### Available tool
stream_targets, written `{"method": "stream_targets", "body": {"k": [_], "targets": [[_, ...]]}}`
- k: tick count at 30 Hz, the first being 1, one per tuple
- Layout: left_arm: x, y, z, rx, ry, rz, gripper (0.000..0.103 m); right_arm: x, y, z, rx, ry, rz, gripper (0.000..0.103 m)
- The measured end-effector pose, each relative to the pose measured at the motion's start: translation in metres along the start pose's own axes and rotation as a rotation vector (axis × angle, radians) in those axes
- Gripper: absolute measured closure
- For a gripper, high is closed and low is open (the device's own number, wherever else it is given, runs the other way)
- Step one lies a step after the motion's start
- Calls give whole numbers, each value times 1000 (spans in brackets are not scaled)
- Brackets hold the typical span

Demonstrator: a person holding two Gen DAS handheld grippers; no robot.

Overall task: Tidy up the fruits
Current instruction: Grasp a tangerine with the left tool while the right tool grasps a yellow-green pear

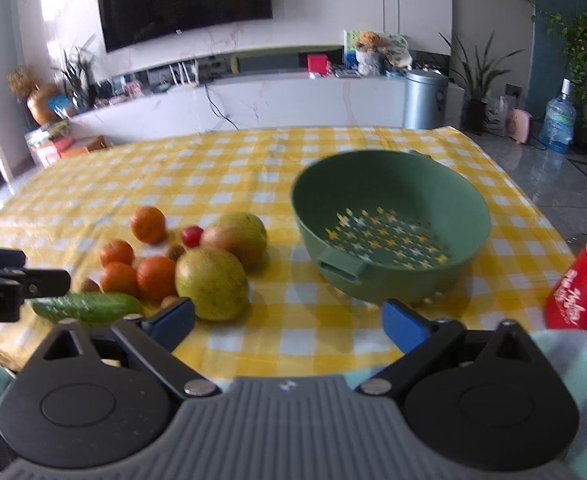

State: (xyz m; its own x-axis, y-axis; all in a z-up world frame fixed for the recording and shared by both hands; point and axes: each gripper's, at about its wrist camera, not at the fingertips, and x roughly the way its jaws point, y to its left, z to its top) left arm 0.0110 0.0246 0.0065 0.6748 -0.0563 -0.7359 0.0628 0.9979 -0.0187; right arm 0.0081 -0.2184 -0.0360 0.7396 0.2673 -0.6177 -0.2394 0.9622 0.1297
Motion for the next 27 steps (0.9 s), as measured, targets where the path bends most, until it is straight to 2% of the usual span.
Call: {"method": "stream_targets", "body": {"k": [3,6,9,17,24,27], "targets": [[8,6,1,-39,30,-43,33,10,8,3,-6,-1,29,24],[18,7,3,-34,44,-50,33,23,18,7,-20,11,62,32],[32,12,6,-33,66,-58,33,39,21,10,5,48,106,35],[77,36,16,-92,130,-72,39,74,22,13,99,99,168,36],[97,40,10,-108,145,-102,39,94,18,12,165,144,182,36],[99,45,10,-130,122,-116,39,99,16,11,186,154,193,36]]}}
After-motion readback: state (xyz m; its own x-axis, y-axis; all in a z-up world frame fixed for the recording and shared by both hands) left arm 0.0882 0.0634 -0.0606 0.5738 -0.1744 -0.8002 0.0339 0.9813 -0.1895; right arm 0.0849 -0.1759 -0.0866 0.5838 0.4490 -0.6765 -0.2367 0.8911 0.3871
